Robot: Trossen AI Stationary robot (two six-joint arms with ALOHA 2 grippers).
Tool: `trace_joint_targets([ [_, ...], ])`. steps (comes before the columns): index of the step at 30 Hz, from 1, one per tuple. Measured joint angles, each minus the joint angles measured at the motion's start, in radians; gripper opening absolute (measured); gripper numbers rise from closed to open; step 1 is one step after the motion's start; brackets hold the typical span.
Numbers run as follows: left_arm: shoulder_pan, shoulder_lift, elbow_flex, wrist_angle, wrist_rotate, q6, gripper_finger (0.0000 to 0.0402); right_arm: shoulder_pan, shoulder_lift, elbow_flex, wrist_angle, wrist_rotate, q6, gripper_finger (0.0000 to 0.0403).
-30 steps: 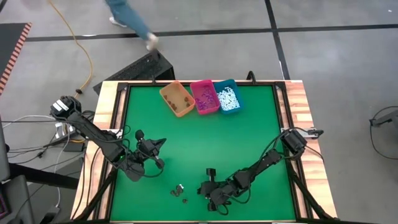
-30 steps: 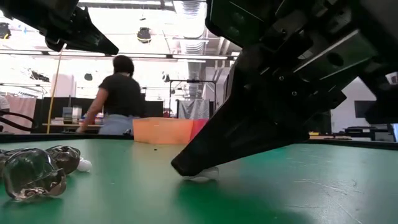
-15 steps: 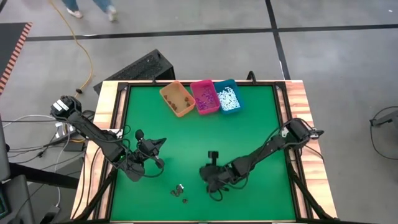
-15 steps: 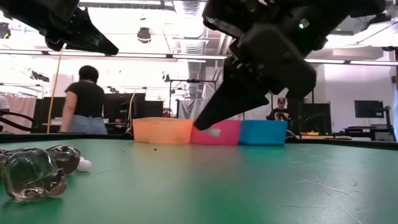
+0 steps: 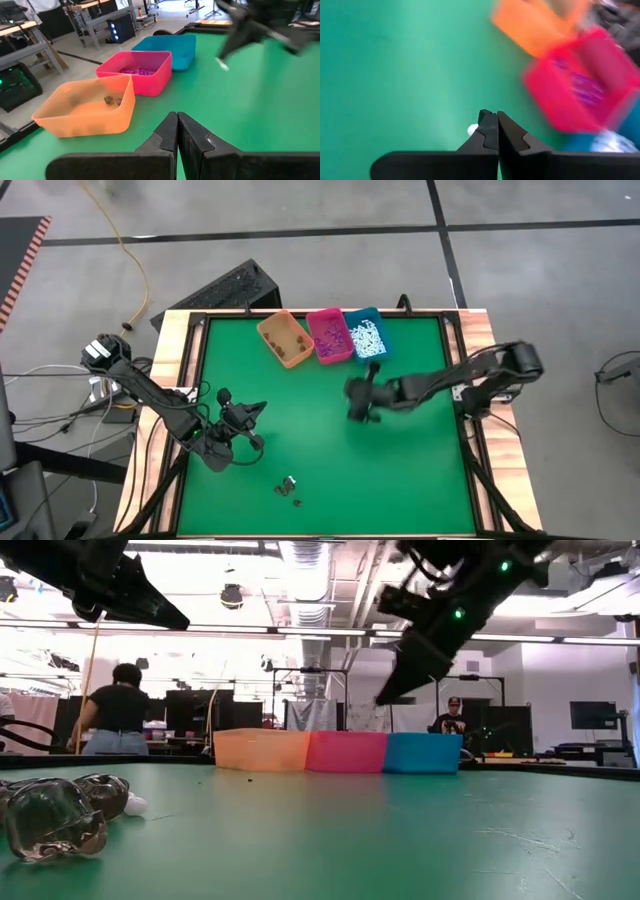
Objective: Sort Halloween decoration
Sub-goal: Put the top white bone toy into the blue bin
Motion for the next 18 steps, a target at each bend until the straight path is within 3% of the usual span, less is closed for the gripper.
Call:
trace_joint_targets([
  [5, 0.000, 0.000, 0.000, -0.008, 0.000, -0.001, 0.0000, -0.202, -0.177, -0.097, -0.002, 0.000, -0.076, 0.0016],
  [9, 0.000, 0.000, 0.000, -0.011, -0.001, -0.007, 0.0000, -0.377, -0.245, -0.108, 0.007, -0.018, -0.150, 0.0016],
  [13, 0.000, 0.000, 0.000, -0.014, -0.005, -0.009, 0.0000, -0.536, -0.256, -0.108, 0.027, -0.152, -0.162, 0.0027],
  [18, 0.000, 0.000, 0.000, -0.017, -0.004, -0.009, 0.0000, -0.663, -0.234, -0.108, 0.046, -0.292, -0.117, 0.0069],
])
